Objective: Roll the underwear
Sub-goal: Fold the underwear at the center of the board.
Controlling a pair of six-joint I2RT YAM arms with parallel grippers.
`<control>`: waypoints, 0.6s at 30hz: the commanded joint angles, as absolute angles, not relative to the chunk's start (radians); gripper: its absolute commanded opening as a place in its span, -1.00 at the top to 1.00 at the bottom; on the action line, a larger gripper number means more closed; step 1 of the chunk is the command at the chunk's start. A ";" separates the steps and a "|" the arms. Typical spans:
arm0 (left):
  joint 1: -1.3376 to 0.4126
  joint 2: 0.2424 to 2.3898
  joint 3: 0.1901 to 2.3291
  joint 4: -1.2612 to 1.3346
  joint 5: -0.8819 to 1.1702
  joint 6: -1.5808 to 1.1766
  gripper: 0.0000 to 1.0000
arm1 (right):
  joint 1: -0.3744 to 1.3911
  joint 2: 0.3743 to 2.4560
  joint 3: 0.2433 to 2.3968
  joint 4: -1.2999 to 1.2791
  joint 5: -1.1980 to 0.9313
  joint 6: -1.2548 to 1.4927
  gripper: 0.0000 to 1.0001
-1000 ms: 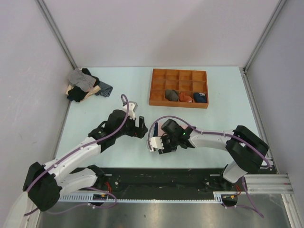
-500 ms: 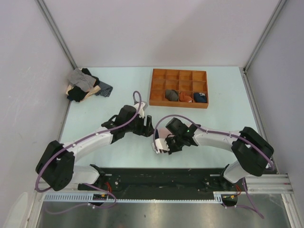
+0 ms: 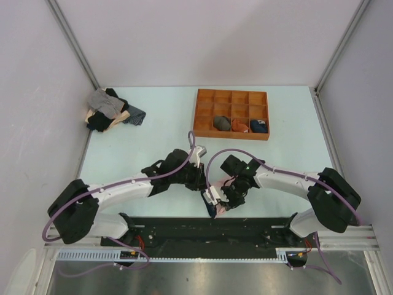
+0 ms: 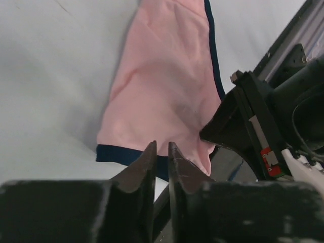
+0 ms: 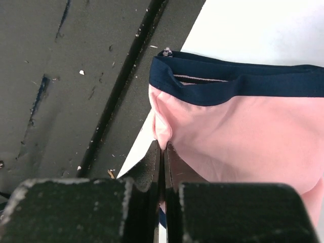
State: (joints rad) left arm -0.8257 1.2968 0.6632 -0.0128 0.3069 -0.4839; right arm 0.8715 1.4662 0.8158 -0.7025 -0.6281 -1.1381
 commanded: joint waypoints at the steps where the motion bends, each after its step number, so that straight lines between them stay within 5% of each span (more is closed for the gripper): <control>1: -0.876 1.331 0.617 0.170 0.371 -0.641 0.71 | 0.865 1.440 0.841 -0.716 -0.686 -1.146 1.00; 18: -0.945 1.546 0.517 0.219 0.285 -0.681 0.89 | 0.749 1.448 0.940 -0.672 -0.699 -1.091 1.00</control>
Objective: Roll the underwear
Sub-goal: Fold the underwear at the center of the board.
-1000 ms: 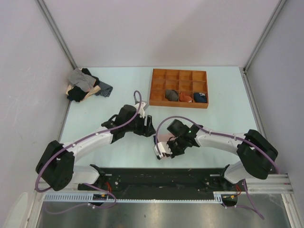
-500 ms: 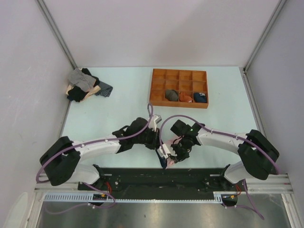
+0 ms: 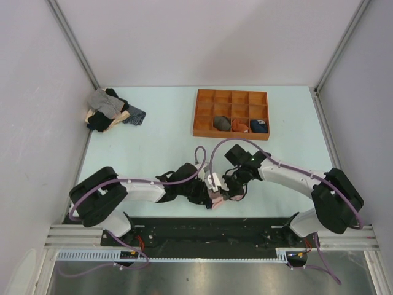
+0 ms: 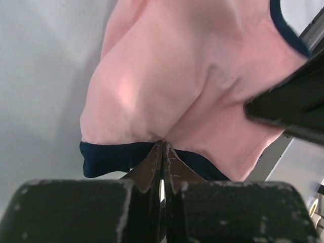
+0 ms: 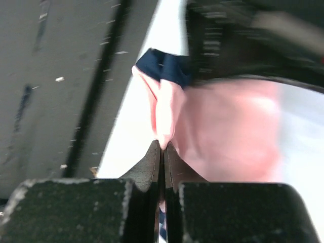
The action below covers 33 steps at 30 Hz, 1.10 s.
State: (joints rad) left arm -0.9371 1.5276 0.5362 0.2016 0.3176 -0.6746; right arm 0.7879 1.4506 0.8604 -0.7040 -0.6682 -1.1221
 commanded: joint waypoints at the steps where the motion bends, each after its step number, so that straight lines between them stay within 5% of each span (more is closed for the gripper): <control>1: -0.946 1.536 0.517 0.222 0.281 -0.683 0.88 | 0.744 1.459 0.954 -0.663 -0.698 -1.086 1.00; 4: -0.946 1.482 0.514 0.227 0.250 -0.696 0.81 | 0.733 1.514 0.995 -0.652 -0.696 -1.078 1.00; 8: -0.945 1.332 0.491 0.195 0.148 -0.733 0.17 | 0.710 1.581 1.034 -0.650 -0.712 -1.092 1.00; 11: -0.943 1.174 0.469 0.135 0.037 -0.756 0.00 | 0.701 1.618 1.048 -0.652 -0.726 -1.101 1.00; 18: -0.928 0.907 0.367 0.035 -0.066 -0.744 -0.04 | 0.687 1.693 1.088 -0.628 -0.735 -1.083 1.00; 22: -0.928 0.839 0.287 0.147 -0.009 -0.719 0.14 | 0.687 1.730 1.097 -0.624 -0.724 -1.068 1.00; 33: -0.942 1.089 0.316 0.531 0.204 -0.722 0.22 | 0.689 1.755 1.103 -0.598 -0.707 -1.014 0.71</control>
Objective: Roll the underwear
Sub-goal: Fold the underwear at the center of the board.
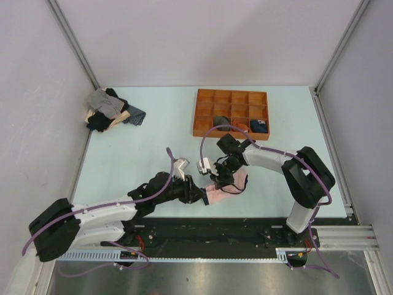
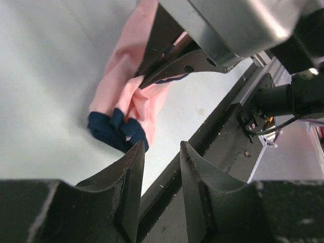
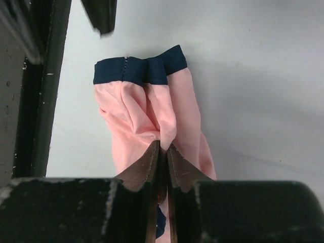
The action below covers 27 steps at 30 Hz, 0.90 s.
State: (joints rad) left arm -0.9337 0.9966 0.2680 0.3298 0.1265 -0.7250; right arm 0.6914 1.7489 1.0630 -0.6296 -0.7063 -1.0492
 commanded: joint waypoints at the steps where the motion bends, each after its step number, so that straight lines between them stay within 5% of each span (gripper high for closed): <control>1: -0.943 1.119 0.319 0.572 0.219 -0.726 0.23 | 0.687 1.753 1.103 -0.595 -0.704 -1.008 0.68; 13: -0.951 1.390 0.348 0.637 0.138 -0.765 0.46 | 0.667 1.738 1.106 -0.560 -0.698 -0.934 0.53; 23: -0.951 1.453 0.293 0.578 0.046 -0.864 0.67 | 0.623 1.634 1.106 -0.391 -0.381 -0.756 0.30; 27: -0.951 1.488 0.279 0.613 0.067 -0.885 0.68 | 0.583 1.567 1.104 -0.422 -0.412 -0.759 0.30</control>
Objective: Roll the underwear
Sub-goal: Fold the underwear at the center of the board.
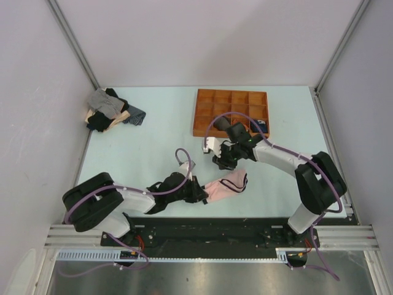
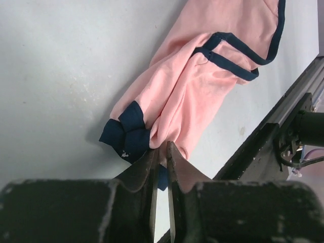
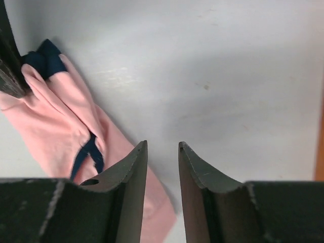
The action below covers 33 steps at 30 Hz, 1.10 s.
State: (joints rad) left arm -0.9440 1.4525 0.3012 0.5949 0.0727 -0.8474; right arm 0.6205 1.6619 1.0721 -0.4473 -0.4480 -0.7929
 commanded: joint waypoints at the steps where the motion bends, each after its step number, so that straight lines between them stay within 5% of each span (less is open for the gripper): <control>1: -0.951 1.489 0.278 0.618 0.074 -0.887 0.68 | 0.568 1.543 1.104 -0.451 -0.469 -0.782 0.33; 6: -0.951 1.508 0.282 0.627 0.081 -0.888 0.69 | 0.554 1.460 1.089 -0.966 -0.897 -1.291 0.51; 10: -0.951 1.506 0.278 0.626 0.091 -0.888 0.69 | 0.606 1.497 1.017 -0.898 -0.789 -1.210 0.75; 33: -0.951 1.474 0.258 0.595 0.080 -0.881 0.65 | 0.624 1.632 0.989 -0.509 -0.295 -0.893 0.55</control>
